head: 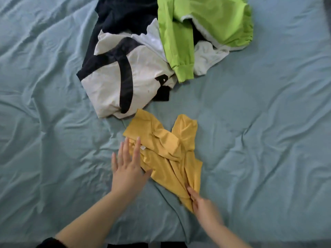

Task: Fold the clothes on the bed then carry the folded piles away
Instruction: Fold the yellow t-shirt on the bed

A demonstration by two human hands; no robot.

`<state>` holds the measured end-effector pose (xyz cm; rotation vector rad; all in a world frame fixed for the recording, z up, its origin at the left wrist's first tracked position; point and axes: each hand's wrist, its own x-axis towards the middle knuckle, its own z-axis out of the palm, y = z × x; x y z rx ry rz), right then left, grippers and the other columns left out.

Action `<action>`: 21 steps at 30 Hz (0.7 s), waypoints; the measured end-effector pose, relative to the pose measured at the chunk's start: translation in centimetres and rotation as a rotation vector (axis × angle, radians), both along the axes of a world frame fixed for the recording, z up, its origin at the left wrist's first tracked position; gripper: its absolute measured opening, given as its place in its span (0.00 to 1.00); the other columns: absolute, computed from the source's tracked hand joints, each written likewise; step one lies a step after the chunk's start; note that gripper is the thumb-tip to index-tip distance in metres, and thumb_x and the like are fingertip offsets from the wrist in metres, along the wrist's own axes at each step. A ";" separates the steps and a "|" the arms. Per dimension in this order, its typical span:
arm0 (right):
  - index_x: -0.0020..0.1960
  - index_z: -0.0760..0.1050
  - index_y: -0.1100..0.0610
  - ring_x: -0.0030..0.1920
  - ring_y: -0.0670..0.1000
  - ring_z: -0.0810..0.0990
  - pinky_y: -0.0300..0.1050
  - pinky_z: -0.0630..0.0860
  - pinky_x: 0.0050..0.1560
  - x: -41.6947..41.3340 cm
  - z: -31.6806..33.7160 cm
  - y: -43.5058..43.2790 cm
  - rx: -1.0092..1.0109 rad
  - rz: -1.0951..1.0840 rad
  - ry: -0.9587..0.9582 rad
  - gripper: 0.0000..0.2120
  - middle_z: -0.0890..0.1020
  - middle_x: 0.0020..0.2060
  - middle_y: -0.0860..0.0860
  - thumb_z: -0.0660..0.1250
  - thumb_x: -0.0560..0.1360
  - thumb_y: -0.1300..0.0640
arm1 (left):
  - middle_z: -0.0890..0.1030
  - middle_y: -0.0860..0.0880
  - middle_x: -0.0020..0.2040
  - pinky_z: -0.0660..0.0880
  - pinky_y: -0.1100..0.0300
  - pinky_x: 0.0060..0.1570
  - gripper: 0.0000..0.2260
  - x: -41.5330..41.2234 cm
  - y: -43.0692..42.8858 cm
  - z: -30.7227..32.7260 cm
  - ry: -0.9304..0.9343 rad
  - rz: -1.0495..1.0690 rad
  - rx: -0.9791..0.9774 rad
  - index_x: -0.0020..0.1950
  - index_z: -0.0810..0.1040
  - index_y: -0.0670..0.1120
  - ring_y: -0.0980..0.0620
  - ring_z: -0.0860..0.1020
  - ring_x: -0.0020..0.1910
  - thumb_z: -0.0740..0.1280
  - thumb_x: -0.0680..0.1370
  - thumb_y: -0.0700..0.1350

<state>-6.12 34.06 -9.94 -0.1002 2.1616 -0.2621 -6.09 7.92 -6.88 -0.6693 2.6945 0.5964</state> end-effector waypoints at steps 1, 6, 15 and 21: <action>0.73 0.56 0.31 0.51 0.55 0.82 0.45 0.74 0.48 0.5 0.2 1.1 -0.004 -0.006 0.003 0.25 0.83 0.53 0.55 0.53 0.81 0.52 | 0.31 0.51 0.76 0.35 0.46 0.73 0.51 -0.8 0.4 -0.4 -0.011 -0.153 -0.065 0.74 0.29 0.60 0.50 0.31 0.75 0.67 0.70 0.64; 0.74 0.58 0.35 0.52 0.55 0.81 0.47 0.75 0.48 0.9 -0.2 4.1 -0.033 -0.105 0.168 0.25 0.81 0.56 0.53 0.56 0.80 0.53 | 0.36 0.51 0.78 0.28 0.38 0.68 0.38 -5.3 1.3 -3.9 -0.145 -0.561 -0.279 0.77 0.45 0.59 0.48 0.32 0.76 0.58 0.72 0.69; 0.74 0.60 0.37 0.52 0.60 0.81 0.50 0.76 0.49 -6.6 -0.2 5.5 0.055 -0.281 0.348 0.23 0.82 0.55 0.57 0.53 0.82 0.54 | 0.80 0.43 0.55 0.72 0.52 0.49 0.15 5.0 6.3 -3.7 -0.331 0.115 0.273 0.63 0.68 0.48 0.40 0.78 0.54 0.51 0.82 0.55; 0.74 0.61 0.40 0.62 0.56 0.76 0.47 0.72 0.57 -9.4 0.3 8.5 0.094 -0.183 0.257 0.23 0.76 0.64 0.52 0.57 0.80 0.50 | 0.78 0.55 0.50 0.77 0.51 0.47 0.18 7.9 9.5 -1.0 -0.395 0.301 0.372 0.54 0.67 0.54 0.54 0.78 0.46 0.59 0.74 0.65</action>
